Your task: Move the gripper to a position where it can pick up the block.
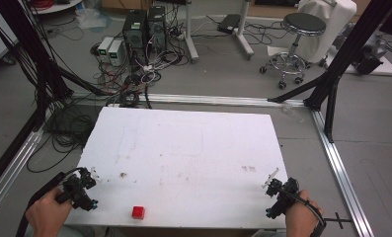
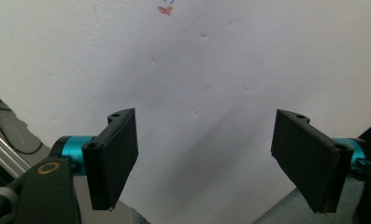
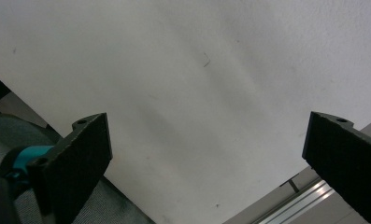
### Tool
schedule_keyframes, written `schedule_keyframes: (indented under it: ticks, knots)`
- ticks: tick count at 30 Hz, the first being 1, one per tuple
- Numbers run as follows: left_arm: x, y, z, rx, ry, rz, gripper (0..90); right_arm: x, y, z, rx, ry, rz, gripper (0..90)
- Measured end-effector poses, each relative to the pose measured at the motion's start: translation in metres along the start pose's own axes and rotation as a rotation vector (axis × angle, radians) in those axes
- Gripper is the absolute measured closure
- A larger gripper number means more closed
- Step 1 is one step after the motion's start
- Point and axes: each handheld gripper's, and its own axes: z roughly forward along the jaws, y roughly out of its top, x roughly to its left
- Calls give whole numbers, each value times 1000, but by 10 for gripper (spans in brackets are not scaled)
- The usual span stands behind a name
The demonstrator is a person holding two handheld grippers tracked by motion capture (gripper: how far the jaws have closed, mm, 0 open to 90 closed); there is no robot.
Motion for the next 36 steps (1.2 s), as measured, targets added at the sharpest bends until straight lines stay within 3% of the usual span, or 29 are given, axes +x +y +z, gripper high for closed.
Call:
schedule_keyframes:
  ticks: [14,36]
  knots:
    - [2,-1,-1,4,2,-5,232,1,0,-1,-2,-1,0,6]
    - [4,-1,-3,-38,-26,0,233,1,0,0,-7,6,-6,6]
